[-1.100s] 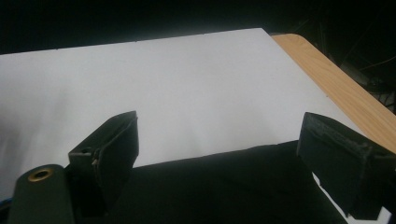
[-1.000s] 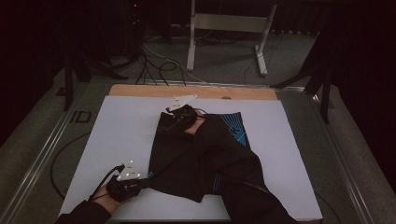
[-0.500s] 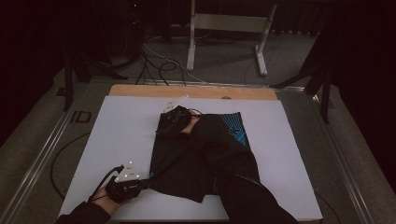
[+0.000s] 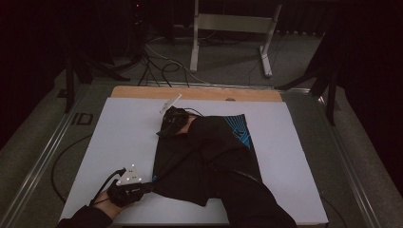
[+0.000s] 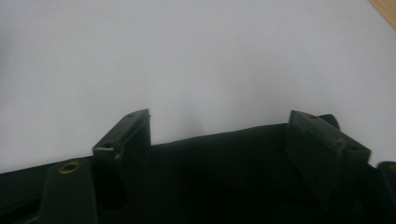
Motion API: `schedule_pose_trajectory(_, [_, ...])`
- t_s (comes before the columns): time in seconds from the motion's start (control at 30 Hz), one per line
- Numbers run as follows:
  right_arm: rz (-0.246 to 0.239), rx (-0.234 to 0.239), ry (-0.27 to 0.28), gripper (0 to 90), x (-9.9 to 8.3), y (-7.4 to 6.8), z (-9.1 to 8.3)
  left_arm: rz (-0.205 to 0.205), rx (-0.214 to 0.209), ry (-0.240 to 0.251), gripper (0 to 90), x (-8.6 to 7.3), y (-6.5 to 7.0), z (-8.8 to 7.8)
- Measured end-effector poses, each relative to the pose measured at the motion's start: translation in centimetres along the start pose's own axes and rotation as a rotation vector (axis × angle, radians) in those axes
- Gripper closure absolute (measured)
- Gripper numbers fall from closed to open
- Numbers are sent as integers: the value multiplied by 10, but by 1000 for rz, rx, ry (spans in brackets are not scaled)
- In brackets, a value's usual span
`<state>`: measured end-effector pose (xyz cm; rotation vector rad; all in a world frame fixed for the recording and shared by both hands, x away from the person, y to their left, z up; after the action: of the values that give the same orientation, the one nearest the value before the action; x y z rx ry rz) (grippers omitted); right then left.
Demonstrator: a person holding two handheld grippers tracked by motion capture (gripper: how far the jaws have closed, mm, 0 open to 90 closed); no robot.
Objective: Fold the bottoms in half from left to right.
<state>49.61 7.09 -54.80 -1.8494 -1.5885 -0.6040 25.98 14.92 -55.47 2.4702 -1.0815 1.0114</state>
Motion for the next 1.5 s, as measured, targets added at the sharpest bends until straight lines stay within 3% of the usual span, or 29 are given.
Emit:
schedule_pose_trajectory(0.1, [23, -16, -26, 234, 0, 7, 3, 1, -2, 3, 848, 1, 1, -1])
schedule_pose_trajectory(0.2, [48, -43, -12, 237, 3, 13, 5, 3, -1, 3, 848, 1, 2, 0])
schedule_pose_trajectory(0.27, [41, -68, -8, 311, 5, 16, 6, 3, -2, 1, 848, 1, 1, 0])
schedule_pose_trajectory(0.4, [32, -50, -30, 379, 6, 17, 10, 6, 0, -5, 848, 0, 1, 0])
schedule_pose_trajectory(0.57, [19, -67, -93, 381, 4, 22, 16, 6, 1, -3, 848, 0, 2, 0])
schedule_pose_trajectory(0.6, [26, -52, -99, 380, 3, 21, 17, 6, 2, -1, 848, 0, 2, -1])
schedule_pose_trajectory(0.73, [-9, -100, -198, 375, -11, 26, 23, 7, 0, -1, 848, 0, 2, -1])
schedule_pose_trajectory(0.83, [28, -101, -173, 396, -12, 27, 22, 5, -2, 0, 848, 0, 3, 0])
schedule_pose_trajectory(0.87, [20, -106, -175, 401, -12, 27, 23, 5, -2, -2, 848, 0, 2, 0])
schedule_pose_trajectory(0.93, [38, -103, -186, 485, -12, 26, 24, 5, 0, -2, 848, 1, 3, 0])
schedule_pose_trajectory(1.13, [78, -86, -191, 569, -12, 25, 24, 3, -3, -1, 848, 1, 3, 0])
schedule_pose_trajectory(1.33, [59, -115, -227, 872, -10, 26, 23, 1, 1, -6, 848, 0, 1, 0])
schedule_pose_trajectory(1.4, [66, -118, -231, 887, -9, 25, 23, -2, 1, -7, 848, 0, 1, 0])
schedule_pose_trajectory(1.5, [39, -123, -247, 893, -8, 23, 23, -4, 2, -3, 848, 0, 1, 0])
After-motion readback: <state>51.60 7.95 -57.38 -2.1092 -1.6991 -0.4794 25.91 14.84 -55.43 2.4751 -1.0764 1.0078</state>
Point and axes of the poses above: each handheld gripper's, and its own axes: z roughly forward along the jaws, x roughly out of its top, y roughly to its right, the point moved 8 cm from there along z, roughly forward along the jaws, and after that the axes turned 10 degrees about x, right-handed, at the moved point
